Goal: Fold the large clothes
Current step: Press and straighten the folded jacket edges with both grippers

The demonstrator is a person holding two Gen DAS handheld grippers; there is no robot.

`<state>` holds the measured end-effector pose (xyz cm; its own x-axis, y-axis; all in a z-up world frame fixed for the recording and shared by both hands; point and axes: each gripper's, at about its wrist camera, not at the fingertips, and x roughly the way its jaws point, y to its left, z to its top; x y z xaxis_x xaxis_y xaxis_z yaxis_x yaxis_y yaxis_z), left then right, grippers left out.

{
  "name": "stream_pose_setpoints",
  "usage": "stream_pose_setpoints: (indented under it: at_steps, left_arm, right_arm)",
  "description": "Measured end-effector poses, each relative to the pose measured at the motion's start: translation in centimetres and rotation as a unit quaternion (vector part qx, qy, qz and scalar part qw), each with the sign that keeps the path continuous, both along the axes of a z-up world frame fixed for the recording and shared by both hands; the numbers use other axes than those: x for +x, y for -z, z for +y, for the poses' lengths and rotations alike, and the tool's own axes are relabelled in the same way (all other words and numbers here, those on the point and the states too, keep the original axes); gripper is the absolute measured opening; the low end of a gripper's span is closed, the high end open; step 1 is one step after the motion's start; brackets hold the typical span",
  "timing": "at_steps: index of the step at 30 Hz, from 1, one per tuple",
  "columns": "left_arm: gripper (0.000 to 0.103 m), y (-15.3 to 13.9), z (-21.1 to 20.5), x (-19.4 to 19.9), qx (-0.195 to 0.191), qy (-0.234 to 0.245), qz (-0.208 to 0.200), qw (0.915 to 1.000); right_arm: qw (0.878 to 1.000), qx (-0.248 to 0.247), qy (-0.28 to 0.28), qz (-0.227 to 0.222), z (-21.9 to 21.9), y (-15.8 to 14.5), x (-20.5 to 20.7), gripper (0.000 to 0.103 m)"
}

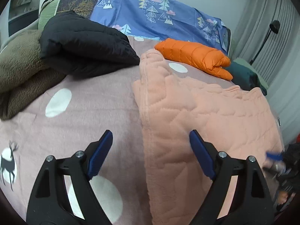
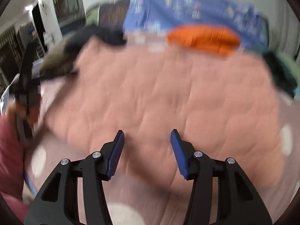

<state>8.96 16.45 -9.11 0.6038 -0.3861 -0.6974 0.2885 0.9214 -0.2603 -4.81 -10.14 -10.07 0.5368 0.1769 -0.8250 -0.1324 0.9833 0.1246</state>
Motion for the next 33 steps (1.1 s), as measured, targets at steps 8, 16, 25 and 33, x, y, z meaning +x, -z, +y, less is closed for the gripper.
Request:
stream_pose_setpoints:
  at_steps: [8,16,25,33]
  left_arm:
    - [0.087,0.3,-0.6,3.4,-0.023,0.021,0.023,0.9993]
    - [0.087,0.9,-0.8,6.0,-0.041,0.025,0.045,0.9978]
    - [0.087,3.0,-0.3,7.8,-0.081,0.047,0.085,0.9919]
    - [0.090,3.3,-1.1,9.9,-0.092,0.069,0.112,0.9870]
  right_arm:
    - [0.999,0.023,0.019,-0.041,-0.5,-5.0,2.6,0.053]
    - [0.996,0.033,0.074,-0.027,-1.8,-3.9,15.3,0.027]
    - [0.997,-0.012,0.068,-0.037,-0.9,-0.3,16.8,0.024]
    - [0.994,0.007,0.050,-0.094,-0.9,-4.3,12.0,0.047]
